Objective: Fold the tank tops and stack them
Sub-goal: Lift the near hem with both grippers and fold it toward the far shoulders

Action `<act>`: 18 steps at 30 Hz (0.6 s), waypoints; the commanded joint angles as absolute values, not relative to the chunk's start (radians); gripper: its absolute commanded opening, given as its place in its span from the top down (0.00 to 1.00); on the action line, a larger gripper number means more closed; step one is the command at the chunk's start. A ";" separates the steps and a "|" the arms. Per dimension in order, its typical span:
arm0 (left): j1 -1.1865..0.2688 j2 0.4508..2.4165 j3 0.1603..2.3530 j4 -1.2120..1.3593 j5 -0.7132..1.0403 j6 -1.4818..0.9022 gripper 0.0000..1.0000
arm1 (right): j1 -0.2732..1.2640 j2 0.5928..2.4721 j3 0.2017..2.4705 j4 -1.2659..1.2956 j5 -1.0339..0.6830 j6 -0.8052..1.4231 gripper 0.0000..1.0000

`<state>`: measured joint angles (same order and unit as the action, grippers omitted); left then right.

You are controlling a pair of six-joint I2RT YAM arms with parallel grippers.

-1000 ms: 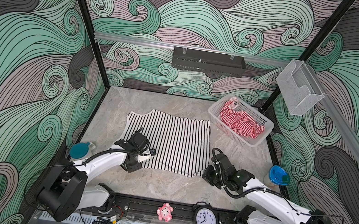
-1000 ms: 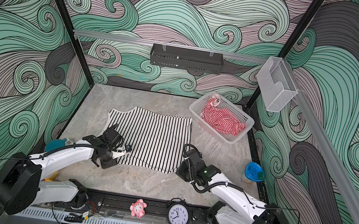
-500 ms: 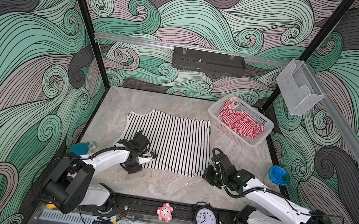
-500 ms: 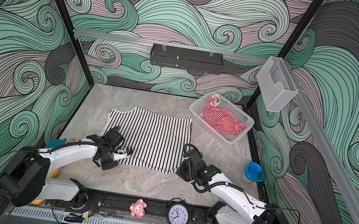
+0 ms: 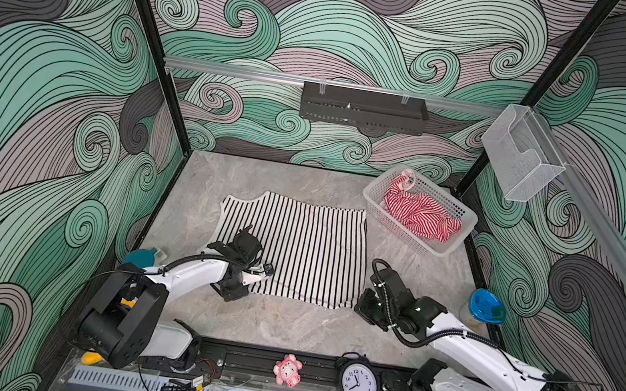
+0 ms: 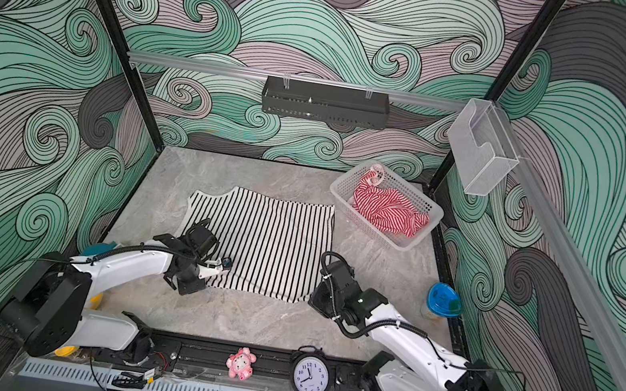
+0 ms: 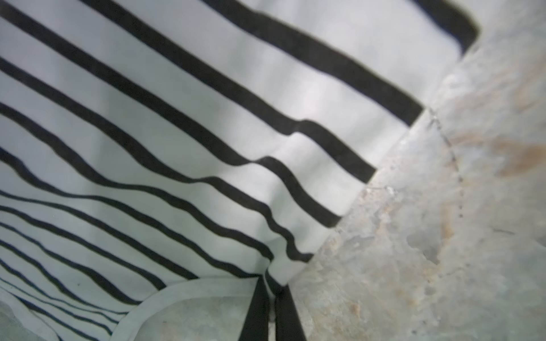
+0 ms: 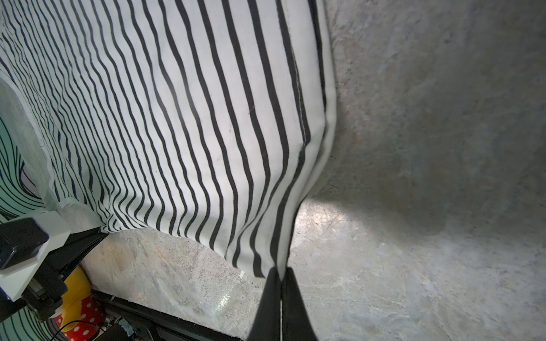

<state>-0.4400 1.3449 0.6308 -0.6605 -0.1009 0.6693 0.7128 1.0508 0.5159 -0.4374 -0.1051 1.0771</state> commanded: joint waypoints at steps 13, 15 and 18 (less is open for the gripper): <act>-0.489 1.197 0.690 -1.051 0.102 0.713 1.00 | 0.733 0.848 0.525 -0.599 -0.055 1.117 1.00; -0.490 1.180 0.696 -1.058 0.071 0.708 1.00 | 0.735 0.832 0.543 -0.607 -0.036 1.117 1.00; -0.488 1.168 0.681 -0.998 -0.009 0.696 1.00 | 0.713 0.868 0.587 -0.595 -0.022 1.089 1.00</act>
